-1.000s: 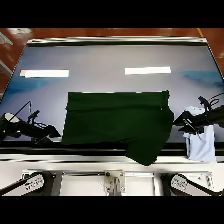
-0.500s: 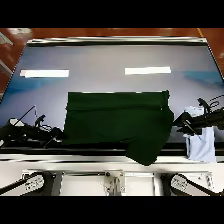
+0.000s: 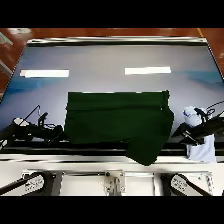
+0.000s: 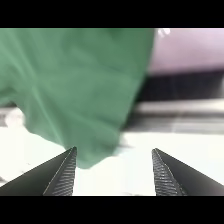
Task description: Fold the shirts.
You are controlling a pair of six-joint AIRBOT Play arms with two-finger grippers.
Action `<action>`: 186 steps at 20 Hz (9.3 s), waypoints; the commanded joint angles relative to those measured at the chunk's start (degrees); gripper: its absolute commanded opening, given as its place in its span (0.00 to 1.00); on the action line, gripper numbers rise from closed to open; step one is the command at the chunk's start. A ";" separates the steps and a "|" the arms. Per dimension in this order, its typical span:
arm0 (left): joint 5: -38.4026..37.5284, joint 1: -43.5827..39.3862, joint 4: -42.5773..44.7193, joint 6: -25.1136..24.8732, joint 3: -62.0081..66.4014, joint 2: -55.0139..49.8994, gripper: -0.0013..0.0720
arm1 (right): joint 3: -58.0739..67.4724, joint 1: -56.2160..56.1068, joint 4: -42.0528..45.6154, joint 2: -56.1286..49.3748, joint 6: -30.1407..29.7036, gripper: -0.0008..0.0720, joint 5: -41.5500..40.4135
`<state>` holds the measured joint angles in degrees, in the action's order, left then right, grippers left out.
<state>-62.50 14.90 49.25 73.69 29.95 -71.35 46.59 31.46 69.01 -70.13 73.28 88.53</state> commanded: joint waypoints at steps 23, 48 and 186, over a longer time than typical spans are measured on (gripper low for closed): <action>4.35 -0.17 -0.42 -4.00 9.01 6.43 0.07 | -12.31 -11.45 -22.95 11.50 -5.03 0.08 -26.64; 6.64 -6.51 -0.42 3.08 45.88 -26.62 0.83 | 16.22 -17.59 -18.91 -18.43 2.43 0.91 -46.51; 5.55 -13.14 -2.32 3.54 53.53 18.27 0.07 | 15.76 26.93 18.64 11.54 9.70 0.08 -0.57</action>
<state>-56.80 1.74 46.94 77.28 83.48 -53.12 63.40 58.43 74.02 -58.63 75.44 80.40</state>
